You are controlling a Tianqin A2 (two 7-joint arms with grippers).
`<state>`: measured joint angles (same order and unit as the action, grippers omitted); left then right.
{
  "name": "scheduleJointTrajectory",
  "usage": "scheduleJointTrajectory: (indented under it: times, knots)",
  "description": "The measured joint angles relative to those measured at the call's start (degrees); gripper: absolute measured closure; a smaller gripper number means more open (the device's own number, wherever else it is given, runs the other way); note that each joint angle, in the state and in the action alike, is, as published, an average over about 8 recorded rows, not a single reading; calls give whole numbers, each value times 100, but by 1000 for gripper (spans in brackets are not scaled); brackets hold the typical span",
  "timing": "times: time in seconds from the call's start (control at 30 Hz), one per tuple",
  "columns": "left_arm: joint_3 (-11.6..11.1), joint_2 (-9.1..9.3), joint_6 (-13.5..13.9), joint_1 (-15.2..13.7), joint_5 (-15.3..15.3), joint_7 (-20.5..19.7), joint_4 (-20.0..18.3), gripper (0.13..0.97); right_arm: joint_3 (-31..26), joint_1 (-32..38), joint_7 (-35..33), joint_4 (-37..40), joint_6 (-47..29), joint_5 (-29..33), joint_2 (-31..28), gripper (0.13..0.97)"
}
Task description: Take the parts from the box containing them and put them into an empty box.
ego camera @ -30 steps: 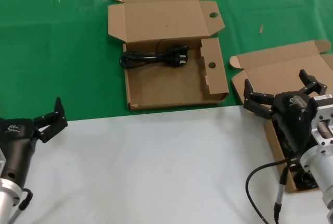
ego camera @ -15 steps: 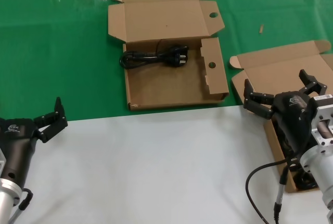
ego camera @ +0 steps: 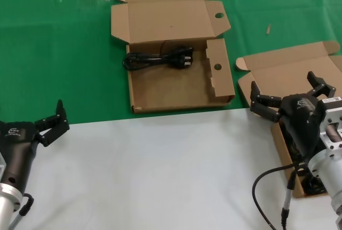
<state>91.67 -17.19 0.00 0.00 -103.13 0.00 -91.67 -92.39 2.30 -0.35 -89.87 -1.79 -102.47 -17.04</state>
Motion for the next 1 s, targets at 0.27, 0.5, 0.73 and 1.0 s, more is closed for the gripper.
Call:
scheduleJointTrajectory:
  times: [0.27,0.5,0.73,1.0]
  knots:
    - [0,0,0,0,0,0,0,132,0,0,0,0,0,0,0,129]
    - [0,0,0,0,0,0,0,132,0,0,0,0,0,0,0,129]
    - [0,0,0,0,0,0,0,132,0,0,0,0,0,0,0,129]
    - [0,0,0,0,0,0,0,132,0,0,0,0,0,0,0,129]
